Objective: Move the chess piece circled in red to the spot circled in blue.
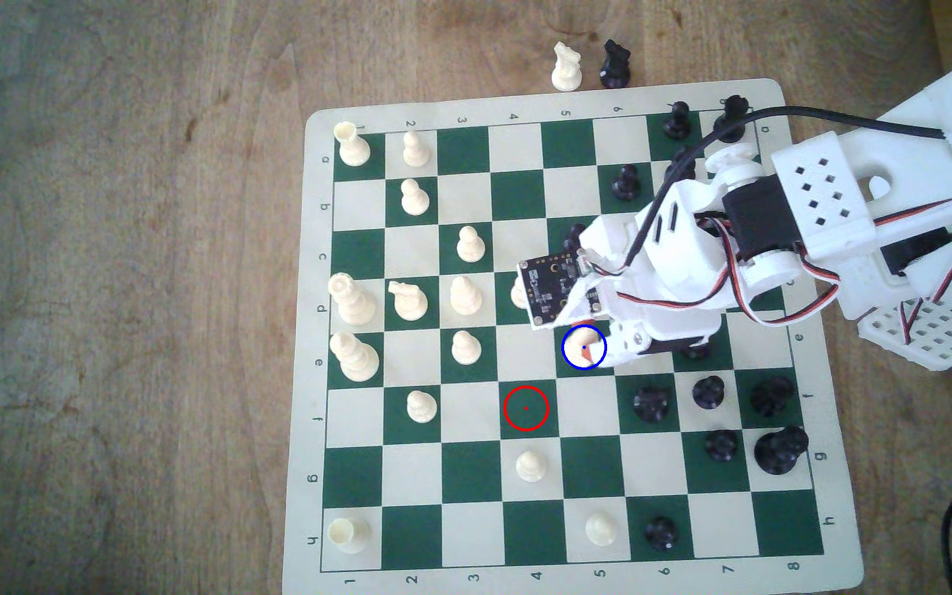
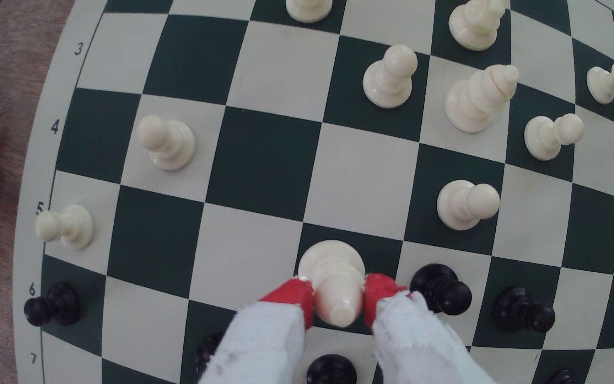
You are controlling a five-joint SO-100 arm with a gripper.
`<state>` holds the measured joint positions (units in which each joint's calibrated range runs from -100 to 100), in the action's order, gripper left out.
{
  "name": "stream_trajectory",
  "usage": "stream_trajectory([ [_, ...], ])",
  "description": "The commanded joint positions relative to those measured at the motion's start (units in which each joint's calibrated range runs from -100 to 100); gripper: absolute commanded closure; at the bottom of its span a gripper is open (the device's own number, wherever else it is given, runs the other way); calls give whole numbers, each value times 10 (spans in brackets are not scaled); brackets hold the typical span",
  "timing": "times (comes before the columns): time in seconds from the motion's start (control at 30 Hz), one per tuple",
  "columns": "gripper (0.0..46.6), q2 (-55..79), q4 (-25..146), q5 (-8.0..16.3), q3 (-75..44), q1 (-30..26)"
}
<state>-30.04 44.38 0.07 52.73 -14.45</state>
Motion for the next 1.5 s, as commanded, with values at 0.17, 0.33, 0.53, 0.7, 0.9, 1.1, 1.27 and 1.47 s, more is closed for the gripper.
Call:
stream_trajectory([
  [0.17,464,12,-23,0,-5,-2],
  [0.33,464,21,-26,-2,-1,3],
  [0.53,462,35,-21,-5,-2,6],
  [0.7,462,41,-21,-7,-5,9],
  [0.9,460,53,-18,-12,-9,12],
  [1.1,444,60,-17,-12,-10,13],
  [1.27,304,52,-17,-9,-11,12],
  [1.47,289,3,10,-6,-26,14],
])
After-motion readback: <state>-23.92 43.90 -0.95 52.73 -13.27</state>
